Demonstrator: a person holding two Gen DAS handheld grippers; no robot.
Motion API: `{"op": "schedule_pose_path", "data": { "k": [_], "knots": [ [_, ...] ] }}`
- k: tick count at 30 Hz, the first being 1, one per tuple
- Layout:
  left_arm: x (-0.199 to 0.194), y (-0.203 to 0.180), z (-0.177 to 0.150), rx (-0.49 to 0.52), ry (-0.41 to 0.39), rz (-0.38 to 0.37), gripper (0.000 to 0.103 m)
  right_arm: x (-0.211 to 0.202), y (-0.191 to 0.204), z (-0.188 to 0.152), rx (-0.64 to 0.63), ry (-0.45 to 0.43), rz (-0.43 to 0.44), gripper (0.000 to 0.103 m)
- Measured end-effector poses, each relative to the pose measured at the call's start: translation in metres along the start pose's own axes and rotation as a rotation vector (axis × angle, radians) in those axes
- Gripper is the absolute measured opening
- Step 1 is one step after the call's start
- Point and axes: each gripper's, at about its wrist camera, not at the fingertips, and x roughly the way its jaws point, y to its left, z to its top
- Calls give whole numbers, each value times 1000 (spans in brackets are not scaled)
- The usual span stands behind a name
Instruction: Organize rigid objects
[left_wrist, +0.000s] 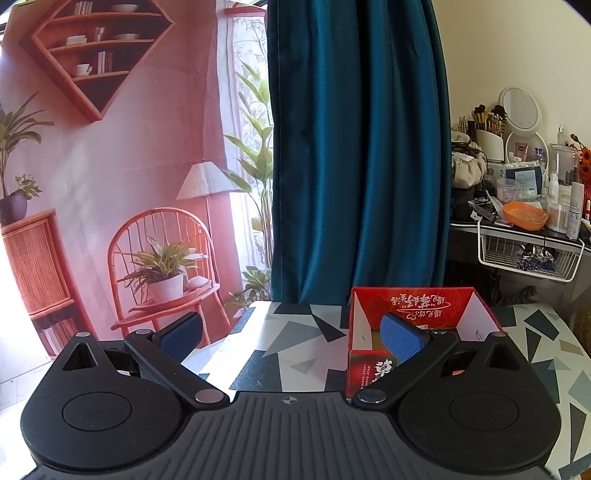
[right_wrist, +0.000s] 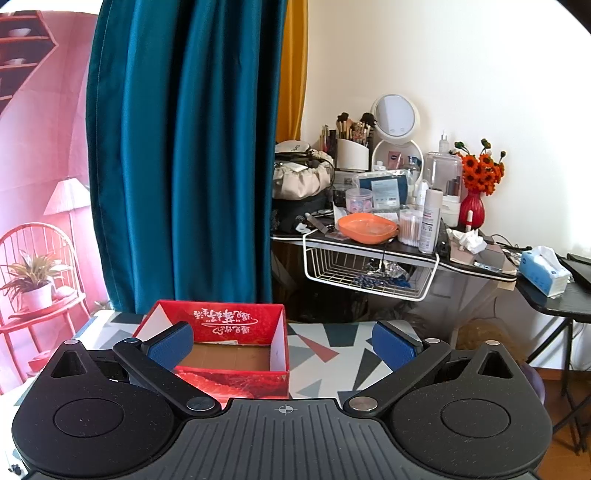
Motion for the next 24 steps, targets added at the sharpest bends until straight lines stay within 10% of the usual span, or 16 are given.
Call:
{"op": "schedule_pose_path", "data": {
  "k": [24],
  "knots": [
    [2,-1,0,-2,19,-9,103,-1,-2,-2,2,2,0,103]
  ]
}}
